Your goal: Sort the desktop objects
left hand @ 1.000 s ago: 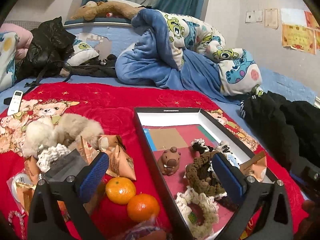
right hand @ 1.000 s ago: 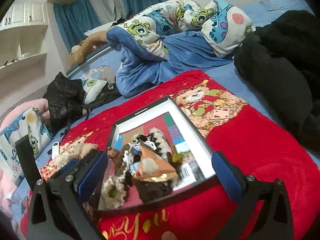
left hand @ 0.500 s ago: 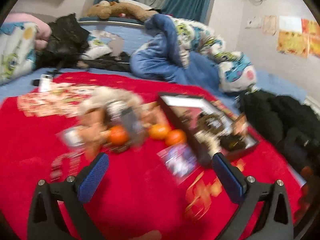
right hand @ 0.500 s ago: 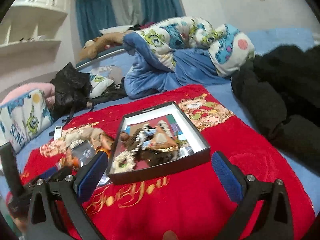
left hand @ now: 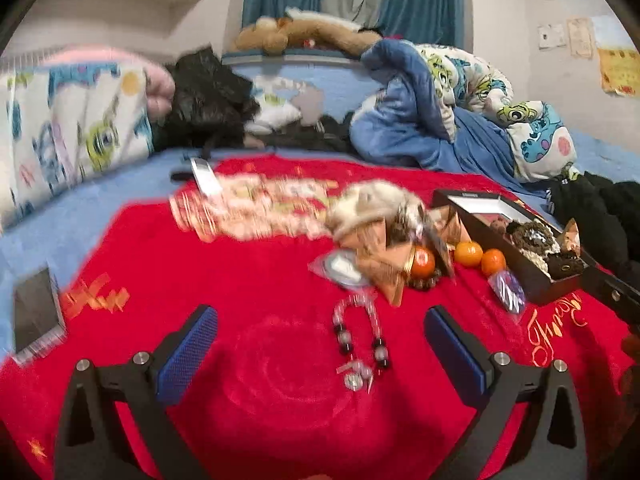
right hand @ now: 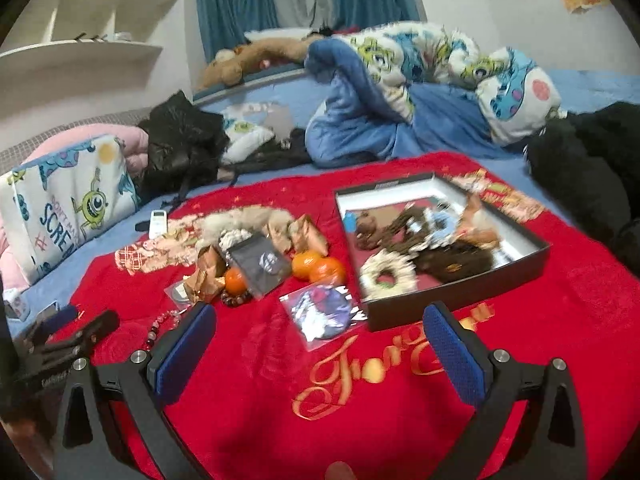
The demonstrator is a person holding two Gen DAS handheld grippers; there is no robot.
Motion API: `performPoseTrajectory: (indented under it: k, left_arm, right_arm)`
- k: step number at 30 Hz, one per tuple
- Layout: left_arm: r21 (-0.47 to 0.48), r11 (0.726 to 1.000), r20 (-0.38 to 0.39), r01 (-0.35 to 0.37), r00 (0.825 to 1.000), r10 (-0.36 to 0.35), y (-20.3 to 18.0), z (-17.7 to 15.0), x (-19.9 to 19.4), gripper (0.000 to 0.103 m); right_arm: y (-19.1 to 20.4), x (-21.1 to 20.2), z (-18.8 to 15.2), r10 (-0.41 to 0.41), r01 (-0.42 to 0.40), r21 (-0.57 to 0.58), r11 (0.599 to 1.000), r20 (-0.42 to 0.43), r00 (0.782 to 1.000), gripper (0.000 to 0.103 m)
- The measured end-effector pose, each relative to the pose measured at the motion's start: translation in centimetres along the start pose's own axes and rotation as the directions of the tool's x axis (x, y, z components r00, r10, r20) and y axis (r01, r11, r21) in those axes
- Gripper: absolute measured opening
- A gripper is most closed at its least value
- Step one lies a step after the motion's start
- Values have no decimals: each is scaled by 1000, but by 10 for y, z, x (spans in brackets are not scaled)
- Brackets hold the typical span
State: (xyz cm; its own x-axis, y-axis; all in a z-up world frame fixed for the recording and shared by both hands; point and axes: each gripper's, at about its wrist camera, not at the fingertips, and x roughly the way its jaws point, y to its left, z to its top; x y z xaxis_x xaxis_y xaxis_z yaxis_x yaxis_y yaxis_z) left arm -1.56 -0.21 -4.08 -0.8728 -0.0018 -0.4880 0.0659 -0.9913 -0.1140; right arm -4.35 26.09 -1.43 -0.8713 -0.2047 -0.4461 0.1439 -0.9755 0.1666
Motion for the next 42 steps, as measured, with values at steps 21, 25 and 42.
performPoseTrajectory:
  k: [21, 25, 42]
  left_arm:
    - [49, 999, -23, 18, 1000, -17, -8, -18, 13, 103]
    - [48, 998, -28, 26, 999, -25, -8, -18, 14, 103]
    - [67, 997, -53, 39, 998, -35, -14, -19, 20, 103]
  right_arm:
    - [24, 35, -30, -84, 82, -77, 994, -15, 996, 103]
    - [22, 36, -31, -86, 84, -72, 994, -15, 996, 103]
    - [13, 42, -32, -68, 66, -28, 997, -42, 997, 103]
